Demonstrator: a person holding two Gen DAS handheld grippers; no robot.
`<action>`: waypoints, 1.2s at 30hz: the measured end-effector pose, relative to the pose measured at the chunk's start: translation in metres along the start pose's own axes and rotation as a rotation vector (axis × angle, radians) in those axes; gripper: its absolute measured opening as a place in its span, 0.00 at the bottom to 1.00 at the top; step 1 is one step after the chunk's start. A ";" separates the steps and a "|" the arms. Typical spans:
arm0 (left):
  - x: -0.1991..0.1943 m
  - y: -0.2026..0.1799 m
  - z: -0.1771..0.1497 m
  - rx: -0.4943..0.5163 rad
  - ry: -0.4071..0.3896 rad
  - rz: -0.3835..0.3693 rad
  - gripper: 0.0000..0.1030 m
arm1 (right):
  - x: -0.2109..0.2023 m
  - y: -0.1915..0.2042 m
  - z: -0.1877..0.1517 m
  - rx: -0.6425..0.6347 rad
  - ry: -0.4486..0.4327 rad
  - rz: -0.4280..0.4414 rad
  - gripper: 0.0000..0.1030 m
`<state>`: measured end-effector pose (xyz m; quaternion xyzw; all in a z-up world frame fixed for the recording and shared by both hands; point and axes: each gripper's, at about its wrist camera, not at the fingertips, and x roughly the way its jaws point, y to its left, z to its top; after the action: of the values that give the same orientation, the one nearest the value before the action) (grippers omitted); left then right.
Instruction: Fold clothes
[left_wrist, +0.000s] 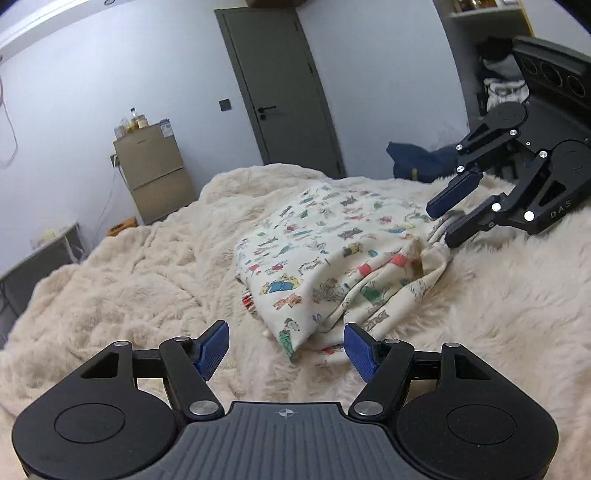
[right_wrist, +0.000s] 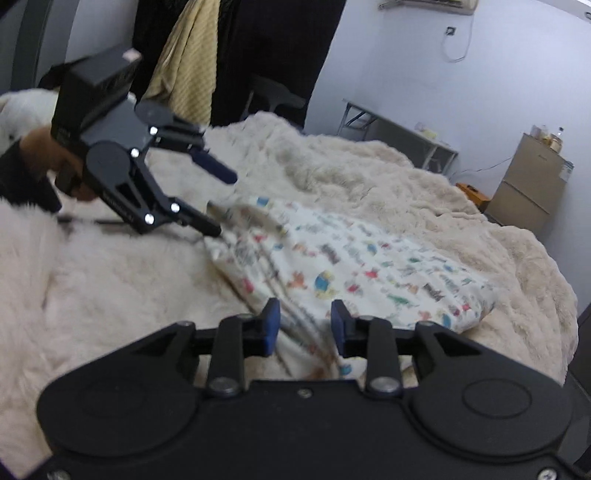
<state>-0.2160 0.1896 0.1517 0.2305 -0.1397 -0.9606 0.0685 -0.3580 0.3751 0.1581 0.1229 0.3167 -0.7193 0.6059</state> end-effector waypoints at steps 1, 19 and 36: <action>0.001 -0.001 0.000 -0.001 -0.001 0.010 0.57 | 0.002 0.003 -0.001 -0.018 0.007 -0.011 0.28; 0.004 -0.038 -0.010 0.289 -0.062 0.075 0.50 | 0.003 0.020 -0.005 -0.130 0.004 -0.112 0.04; -0.023 0.001 -0.020 0.117 -0.203 -0.004 0.00 | -0.017 0.025 -0.013 -0.178 -0.034 0.077 0.00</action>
<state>-0.1864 0.1879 0.1443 0.1361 -0.2015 -0.9692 0.0385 -0.3326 0.3952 0.1497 0.0685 0.3641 -0.6665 0.6470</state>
